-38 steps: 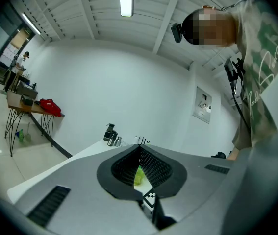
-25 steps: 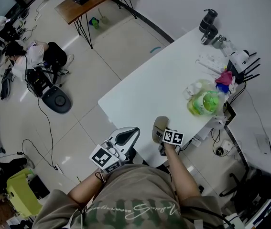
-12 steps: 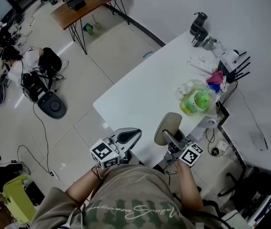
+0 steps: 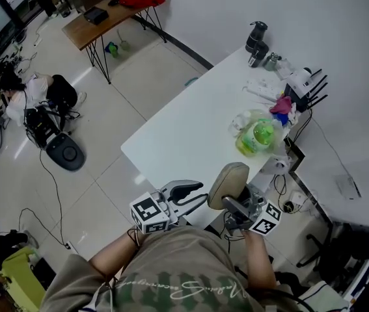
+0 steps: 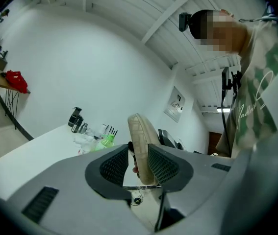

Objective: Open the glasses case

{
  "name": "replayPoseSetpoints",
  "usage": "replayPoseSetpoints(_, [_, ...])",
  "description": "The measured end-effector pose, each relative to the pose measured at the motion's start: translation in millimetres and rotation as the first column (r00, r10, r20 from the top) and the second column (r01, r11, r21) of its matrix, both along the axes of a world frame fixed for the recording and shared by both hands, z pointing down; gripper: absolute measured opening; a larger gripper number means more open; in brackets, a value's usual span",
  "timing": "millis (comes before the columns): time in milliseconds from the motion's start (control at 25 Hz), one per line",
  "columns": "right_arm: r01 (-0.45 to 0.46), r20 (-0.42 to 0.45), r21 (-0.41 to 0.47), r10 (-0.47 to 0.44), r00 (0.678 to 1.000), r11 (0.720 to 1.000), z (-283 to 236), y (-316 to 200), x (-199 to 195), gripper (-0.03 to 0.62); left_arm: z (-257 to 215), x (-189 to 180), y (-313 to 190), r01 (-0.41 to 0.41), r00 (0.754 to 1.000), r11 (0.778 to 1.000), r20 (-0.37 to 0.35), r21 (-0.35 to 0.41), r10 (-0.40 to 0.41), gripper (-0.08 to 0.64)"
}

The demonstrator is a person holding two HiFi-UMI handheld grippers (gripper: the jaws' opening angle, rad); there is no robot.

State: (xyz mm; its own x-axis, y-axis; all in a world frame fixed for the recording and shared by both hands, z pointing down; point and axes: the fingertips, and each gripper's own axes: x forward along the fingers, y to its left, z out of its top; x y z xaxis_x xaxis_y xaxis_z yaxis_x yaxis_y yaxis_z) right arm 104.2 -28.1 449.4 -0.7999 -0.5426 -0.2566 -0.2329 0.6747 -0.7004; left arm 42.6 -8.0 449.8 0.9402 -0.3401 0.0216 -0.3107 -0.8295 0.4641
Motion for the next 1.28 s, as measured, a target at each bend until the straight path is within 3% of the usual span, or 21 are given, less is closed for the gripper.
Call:
replayPoseSetpoints(240, [-0.008, -0.017, 0.009, 0.009, 1.000, 1.000, -1, 5, 4, 0.359, -4, 13, 14, -0.064, 0.998, 0.998, -0.002, 0.003, 0.064, 0.143])
replayPoseSetpoints(800, [-0.003, -0.169, 0.102, 0.021, 0.985, 0.995, -1, 18, -14, 0.359, 8, 5, 17, -0.008, 0.998, 1.000, 0.060, 0.004, 0.008, 0.143])
replayPoseSetpoints(1280, [0.005, -0.141, 0.111, 0.011, 0.990, 0.994, 3, 28, -15, 0.358, 11, 2, 26, -0.017, 0.998, 1.000, 0.061, -0.020, 0.018, 0.143])
